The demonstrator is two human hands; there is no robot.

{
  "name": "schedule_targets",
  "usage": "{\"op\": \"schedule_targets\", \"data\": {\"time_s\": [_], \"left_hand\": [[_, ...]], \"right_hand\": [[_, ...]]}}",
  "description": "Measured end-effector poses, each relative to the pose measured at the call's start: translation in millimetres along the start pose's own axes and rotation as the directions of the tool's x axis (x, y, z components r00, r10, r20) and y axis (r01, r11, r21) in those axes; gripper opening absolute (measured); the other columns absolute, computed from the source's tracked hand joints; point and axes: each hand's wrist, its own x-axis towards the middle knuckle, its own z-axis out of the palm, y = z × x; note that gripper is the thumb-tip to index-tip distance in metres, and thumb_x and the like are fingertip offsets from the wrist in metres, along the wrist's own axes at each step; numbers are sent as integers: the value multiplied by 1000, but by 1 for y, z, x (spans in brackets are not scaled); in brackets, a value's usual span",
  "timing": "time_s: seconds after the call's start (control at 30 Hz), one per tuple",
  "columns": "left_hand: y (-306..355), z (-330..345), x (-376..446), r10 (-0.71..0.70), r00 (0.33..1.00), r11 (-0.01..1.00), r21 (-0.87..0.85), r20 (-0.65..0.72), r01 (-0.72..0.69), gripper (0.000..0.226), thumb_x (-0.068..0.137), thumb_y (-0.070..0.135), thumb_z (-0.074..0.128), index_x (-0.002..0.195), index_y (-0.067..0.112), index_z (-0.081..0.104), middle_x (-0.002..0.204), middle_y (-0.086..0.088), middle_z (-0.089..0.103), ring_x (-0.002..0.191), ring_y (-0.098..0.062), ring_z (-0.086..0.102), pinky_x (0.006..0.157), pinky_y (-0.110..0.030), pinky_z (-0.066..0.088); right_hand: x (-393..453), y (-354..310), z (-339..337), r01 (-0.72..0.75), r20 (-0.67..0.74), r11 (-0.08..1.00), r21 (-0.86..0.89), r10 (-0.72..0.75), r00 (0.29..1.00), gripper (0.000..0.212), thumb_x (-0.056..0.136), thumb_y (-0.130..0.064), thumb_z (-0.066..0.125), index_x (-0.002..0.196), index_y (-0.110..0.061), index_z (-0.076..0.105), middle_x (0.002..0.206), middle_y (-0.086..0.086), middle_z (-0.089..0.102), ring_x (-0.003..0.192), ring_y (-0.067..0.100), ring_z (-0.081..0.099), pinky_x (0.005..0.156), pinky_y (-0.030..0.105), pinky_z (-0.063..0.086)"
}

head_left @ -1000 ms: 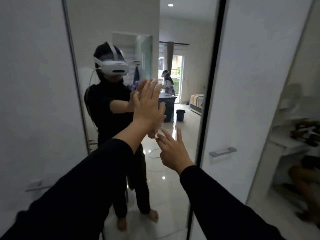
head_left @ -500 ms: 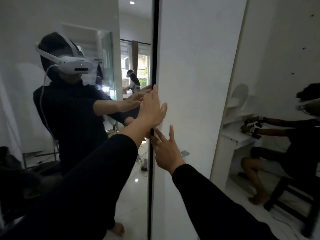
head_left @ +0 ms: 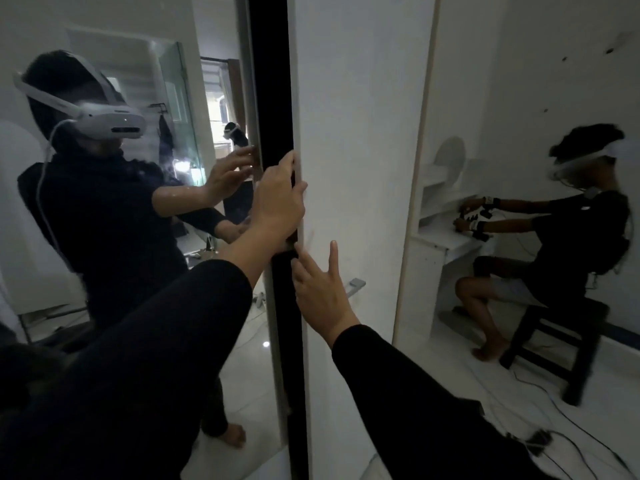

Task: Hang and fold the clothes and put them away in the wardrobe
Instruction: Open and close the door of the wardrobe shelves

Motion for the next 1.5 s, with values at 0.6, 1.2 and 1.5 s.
{"op": "schedule_targets", "data": {"time_s": [0.6, 1.2, 1.5], "left_hand": [[174, 56, -72, 444, 837, 854, 134, 320, -503, 63, 97, 25, 45, 149, 36, 11, 159, -2, 9, 147, -21, 10, 110, -51, 25], [322, 215, -50, 417, 822, 736, 386, 389, -556, 74, 98, 31, 46, 147, 41, -8, 158, -3, -17, 147, -27, -11, 110, -64, 8], [373, 281, -36, 296, 844, 745, 445, 447, -496, 83, 94, 20, 49, 148, 38, -11, 157, -5, -21, 145, -27, -17, 112, -63, 3]], "right_hand": [[-168, 105, -54, -372, 247, 900, -227, 422, 872, 50, 99, -30, 35, 147, -19, 30, 160, 8, -8, 145, 32, -18, 105, 68, -10], [-252, 299, 12, -371, 288, 886, -279, 445, 848, 60, 98, -36, 31, 151, -13, 15, 161, 6, -5, 147, 24, -12, 114, 58, -8], [-266, 379, 54, -329, 308, 899, -289, 413, 857, 65, 98, -40, 32, 152, -11, 9, 161, 7, -3, 148, 24, -11, 113, 59, -9]]}}
